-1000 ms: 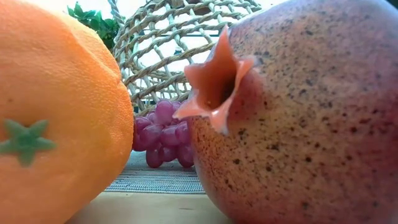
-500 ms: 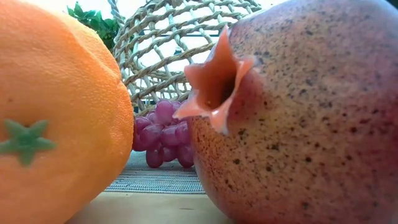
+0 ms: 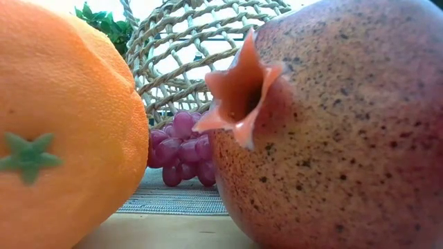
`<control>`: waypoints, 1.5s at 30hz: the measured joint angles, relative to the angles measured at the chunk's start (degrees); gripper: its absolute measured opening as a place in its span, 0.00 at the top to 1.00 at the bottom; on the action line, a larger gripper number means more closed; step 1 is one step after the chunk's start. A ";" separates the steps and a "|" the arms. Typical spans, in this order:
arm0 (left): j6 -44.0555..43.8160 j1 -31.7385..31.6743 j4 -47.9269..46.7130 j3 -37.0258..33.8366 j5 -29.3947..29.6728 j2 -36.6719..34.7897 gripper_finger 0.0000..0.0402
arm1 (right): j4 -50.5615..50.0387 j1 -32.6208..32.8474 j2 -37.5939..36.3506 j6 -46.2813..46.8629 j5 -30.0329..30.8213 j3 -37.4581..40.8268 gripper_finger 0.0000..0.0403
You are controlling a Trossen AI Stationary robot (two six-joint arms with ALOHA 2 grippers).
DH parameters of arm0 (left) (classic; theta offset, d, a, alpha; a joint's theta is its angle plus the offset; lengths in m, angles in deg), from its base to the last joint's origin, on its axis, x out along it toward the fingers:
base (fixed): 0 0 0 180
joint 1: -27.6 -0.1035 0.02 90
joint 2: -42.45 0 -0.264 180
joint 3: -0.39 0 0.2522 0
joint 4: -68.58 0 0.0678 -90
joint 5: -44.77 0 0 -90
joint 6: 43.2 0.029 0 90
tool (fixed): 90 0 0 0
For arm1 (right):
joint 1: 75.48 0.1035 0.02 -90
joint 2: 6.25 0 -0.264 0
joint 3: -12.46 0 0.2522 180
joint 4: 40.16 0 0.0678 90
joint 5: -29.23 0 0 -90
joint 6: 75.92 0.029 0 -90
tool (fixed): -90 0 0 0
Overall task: Build produce basket
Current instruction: Put the red apple into the basket
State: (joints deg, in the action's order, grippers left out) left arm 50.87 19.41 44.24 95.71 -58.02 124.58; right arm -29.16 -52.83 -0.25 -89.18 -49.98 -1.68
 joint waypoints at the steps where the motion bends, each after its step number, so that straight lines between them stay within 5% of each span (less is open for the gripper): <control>1: 2.53 0.00 0.06 0.00 -0.01 0.00 0.13 | 0.00 0.00 0.00 0.00 0.02 0.02 0.23; 6: 9.80 0.02 0.05 0.00 -0.09 0.00 0.12 | 0.00 0.00 0.00 0.00 0.00 0.02 0.23; 17: 5.41 0.00 0.00 0.00 -0.06 0.00 0.12 | 0.00 0.00 0.00 0.00 0.00 0.00 0.23; 22: -15.05 0.00 -0.01 0.00 -0.12 0.00 0.12 | 0.00 0.00 0.00 0.00 0.00 0.01 0.23; 33: -81.62 0.00 -0.05 0.00 -0.14 0.00 0.12 | 0.00 0.00 0.00 0.00 0.00 0.01 0.23; 45: -132.45 0.39 -0.14 0.00 -0.16 0.00 0.12 | 0.00 0.00 0.00 0.00 0.00 0.02 0.23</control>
State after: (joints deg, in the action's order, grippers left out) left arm -81.58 19.80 44.10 95.71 -58.18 124.58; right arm -29.16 -52.83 -0.25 -89.18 -49.98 -1.66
